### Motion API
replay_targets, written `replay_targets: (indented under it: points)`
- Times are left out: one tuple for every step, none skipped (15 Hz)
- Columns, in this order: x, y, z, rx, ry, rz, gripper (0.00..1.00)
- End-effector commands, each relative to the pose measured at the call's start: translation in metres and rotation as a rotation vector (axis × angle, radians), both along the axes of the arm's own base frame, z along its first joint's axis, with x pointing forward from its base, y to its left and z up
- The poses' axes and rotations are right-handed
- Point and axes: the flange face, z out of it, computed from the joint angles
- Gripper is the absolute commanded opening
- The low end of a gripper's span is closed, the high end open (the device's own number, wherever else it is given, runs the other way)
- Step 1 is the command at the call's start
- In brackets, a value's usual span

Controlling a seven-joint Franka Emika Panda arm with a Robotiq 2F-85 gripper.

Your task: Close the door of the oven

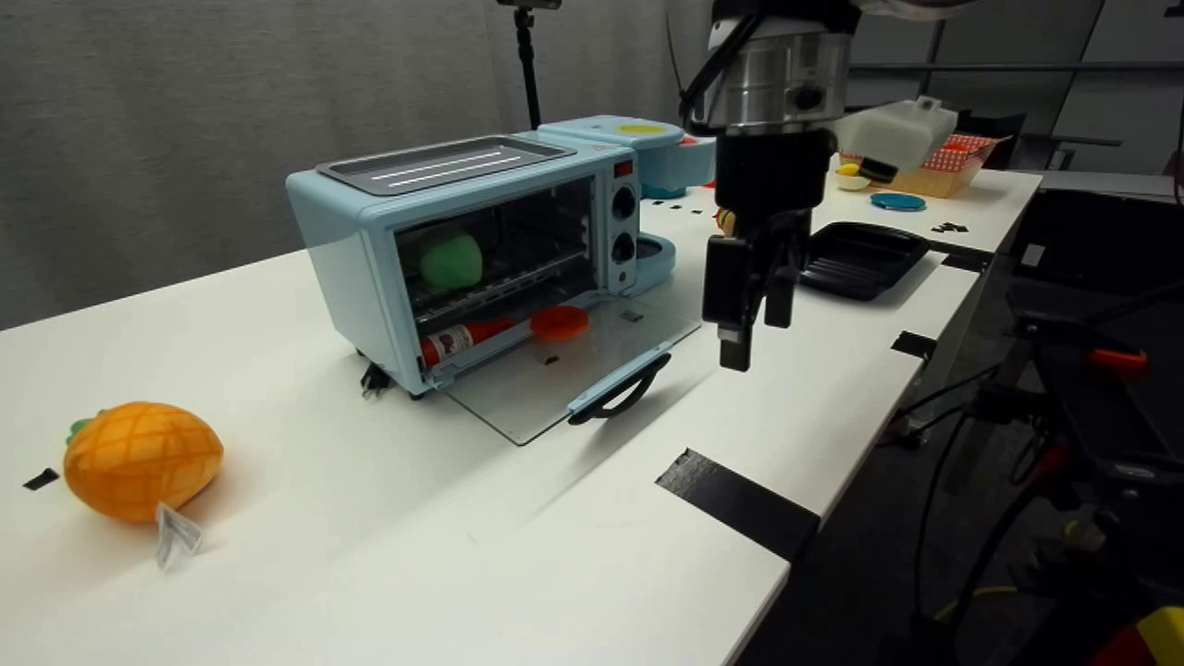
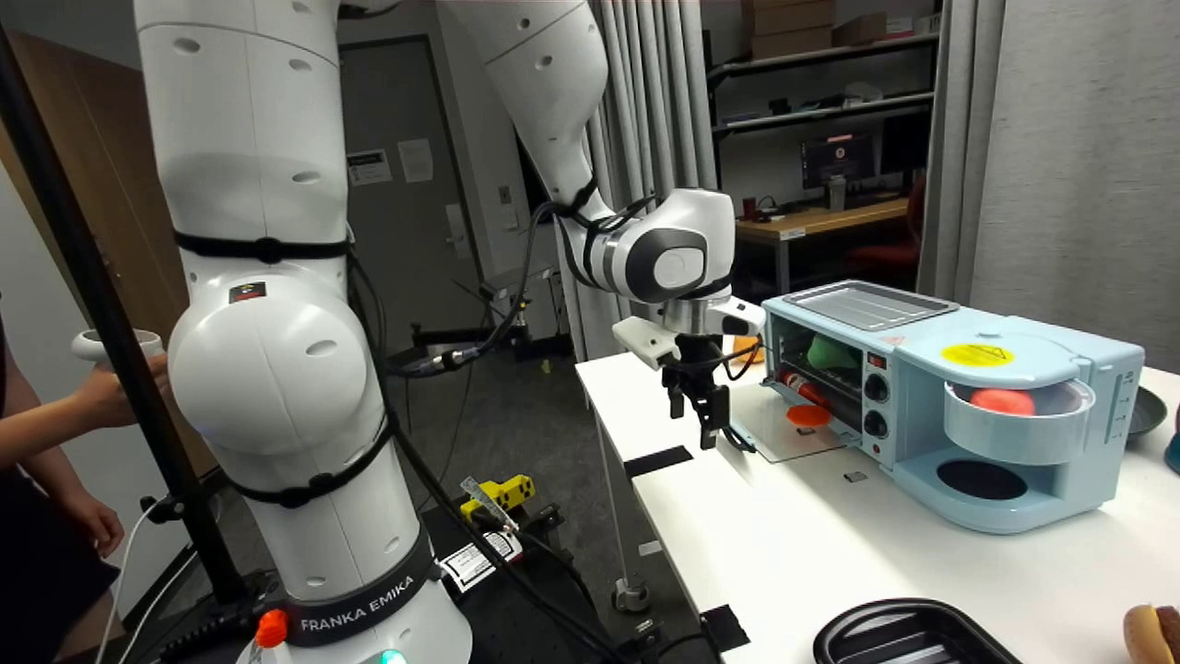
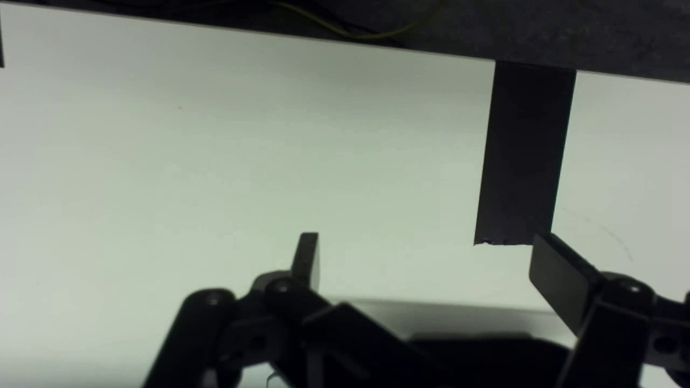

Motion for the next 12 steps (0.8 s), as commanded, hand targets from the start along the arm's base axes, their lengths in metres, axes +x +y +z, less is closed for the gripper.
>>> replay_targets:
  points:
    - [0.015, 0.004, -0.030, 0.029, -0.017, -0.011, 1.00]
    - [0.018, 0.006, -0.038, 0.030, -0.023, -0.014, 1.00]
    - [0.021, 0.007, -0.044, 0.027, -0.030, -0.015, 1.00]
    - [0.025, 0.008, -0.050, 0.020, -0.041, -0.013, 1.00]
    - [0.029, 0.009, -0.054, 0.016, -0.051, -0.013, 1.00]
    - [0.033, 0.010, -0.057, 0.009, -0.066, -0.011, 1.00]
    - [0.037, 0.010, -0.060, 0.001, -0.080, -0.009, 1.00]
    - [0.041, 0.009, -0.062, -0.001, -0.090, -0.008, 1.00]
    - [0.045, 0.008, -0.065, -0.002, -0.097, -0.010, 1.00]
    - [0.049, 0.008, -0.067, -0.004, -0.106, -0.013, 1.00]
    - [0.052, 0.008, -0.069, -0.007, -0.112, -0.015, 1.00]
    - [0.055, 0.007, -0.070, -0.010, -0.121, -0.016, 1.00]
